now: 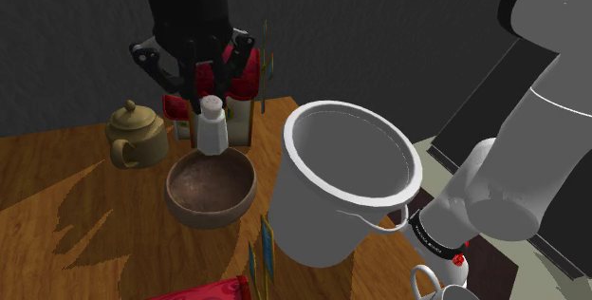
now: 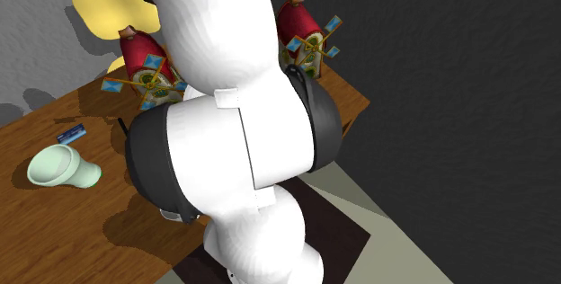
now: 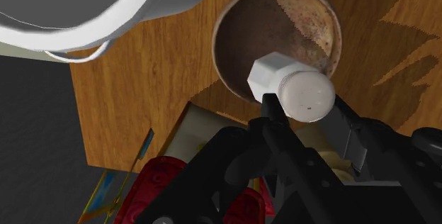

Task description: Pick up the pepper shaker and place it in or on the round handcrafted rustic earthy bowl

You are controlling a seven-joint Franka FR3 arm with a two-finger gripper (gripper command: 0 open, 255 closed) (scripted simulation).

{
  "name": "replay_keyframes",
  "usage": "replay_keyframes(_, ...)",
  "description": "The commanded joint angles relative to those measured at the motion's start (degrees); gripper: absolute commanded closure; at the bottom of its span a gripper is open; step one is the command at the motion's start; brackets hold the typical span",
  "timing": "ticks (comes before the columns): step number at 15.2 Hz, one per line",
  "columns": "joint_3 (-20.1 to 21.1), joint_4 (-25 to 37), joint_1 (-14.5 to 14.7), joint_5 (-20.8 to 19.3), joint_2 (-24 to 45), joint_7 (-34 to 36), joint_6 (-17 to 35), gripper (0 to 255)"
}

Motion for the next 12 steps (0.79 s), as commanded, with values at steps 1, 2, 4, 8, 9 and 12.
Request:
replay_keyframes(1,-0.1,-1.8,-0.2,0.1,-0.2,0.0,1.7,255)
replay_keyframes(2,-0.1,-2.8,-0.3,0.2,-0.4,-0.1,2.5,255)
replay_keyframes(4,-0.2,-4.6,-0.5,0.4,-0.6,-0.1,4.2,255)
replay_keyframes(8,-0.3,-8.1,-0.8,0.6,-1.0,-0.1,7.3,255)
replay_keyframes(9,-0.3,-8.9,-0.8,0.6,-1.1,-0.1,8.1,255)
replay_keyframes(12,-0.4,-11.3,-0.9,0.6,-1.1,0.0,10.4,255)
